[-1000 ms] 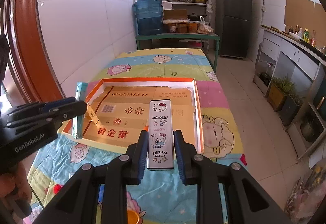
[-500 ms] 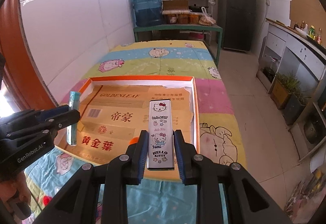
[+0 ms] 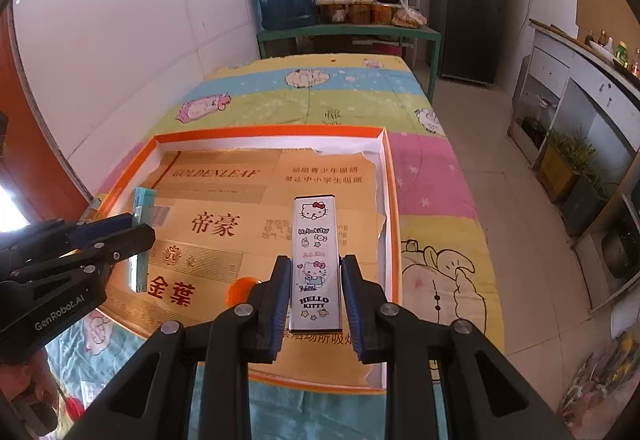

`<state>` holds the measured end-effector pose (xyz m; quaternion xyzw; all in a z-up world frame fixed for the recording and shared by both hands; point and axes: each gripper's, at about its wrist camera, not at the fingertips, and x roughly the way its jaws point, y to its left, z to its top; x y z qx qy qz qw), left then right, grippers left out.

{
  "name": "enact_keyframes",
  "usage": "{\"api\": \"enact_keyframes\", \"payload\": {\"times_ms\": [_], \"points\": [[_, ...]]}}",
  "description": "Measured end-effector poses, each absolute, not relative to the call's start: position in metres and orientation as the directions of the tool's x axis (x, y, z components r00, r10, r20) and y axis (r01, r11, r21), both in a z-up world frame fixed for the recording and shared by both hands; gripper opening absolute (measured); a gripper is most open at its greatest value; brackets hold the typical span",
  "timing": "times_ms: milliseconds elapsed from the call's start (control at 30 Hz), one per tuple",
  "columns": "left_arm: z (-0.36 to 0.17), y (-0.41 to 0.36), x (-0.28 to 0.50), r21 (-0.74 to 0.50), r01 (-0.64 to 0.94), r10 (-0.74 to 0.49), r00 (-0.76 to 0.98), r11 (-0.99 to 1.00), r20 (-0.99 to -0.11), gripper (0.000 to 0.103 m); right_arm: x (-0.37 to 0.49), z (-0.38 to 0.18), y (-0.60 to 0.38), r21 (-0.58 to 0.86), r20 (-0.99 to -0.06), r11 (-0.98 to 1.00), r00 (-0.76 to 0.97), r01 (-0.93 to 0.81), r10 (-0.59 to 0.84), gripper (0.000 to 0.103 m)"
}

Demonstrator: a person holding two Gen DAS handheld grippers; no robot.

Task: Organize rigid objects
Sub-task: 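Carry the teal lighter and the Hello Kitty box into the tray with both grippers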

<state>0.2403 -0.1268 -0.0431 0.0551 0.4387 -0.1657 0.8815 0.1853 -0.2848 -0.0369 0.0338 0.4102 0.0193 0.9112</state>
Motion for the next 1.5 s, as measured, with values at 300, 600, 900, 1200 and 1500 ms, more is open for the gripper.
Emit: {"api": "enact_keyframes", "payload": {"times_ms": [300, 600, 900, 1200, 1500], "points": [[-0.056, -0.134, 0.254, -0.038, 0.340, -0.227, 0.537, 0.940, -0.812, 0.023, 0.195, -0.049, -0.282, 0.070, -0.763, 0.997, 0.643, -0.017, 0.064, 0.026], [-0.067, -0.139, 0.261, -0.038, 0.341, -0.223, 0.520, 0.939, -0.825, 0.023, 0.203, -0.059, -0.281, 0.073, -0.776, 0.997, 0.627, -0.022, 0.071, 0.026], [-0.073, -0.139, 0.263, -0.043, 0.343, -0.226, 0.515, 0.938, -0.827, 0.023, 0.208, -0.068, -0.280, 0.075, -0.790, 0.997, 0.609, -0.026, 0.076, 0.026], [-0.076, -0.136, 0.266, -0.062, 0.346, -0.244, 0.513, 0.936, -0.823, 0.023, 0.209, -0.071, -0.280, 0.073, -0.791, 0.997, 0.608, -0.025, 0.073, 0.027], [-0.075, -0.134, 0.264, -0.078, 0.353, -0.262, 0.511, 0.932, -0.819, 0.025, 0.206, -0.069, -0.280, 0.062, -0.780, 0.998, 0.623, -0.015, 0.058, 0.027]]}}
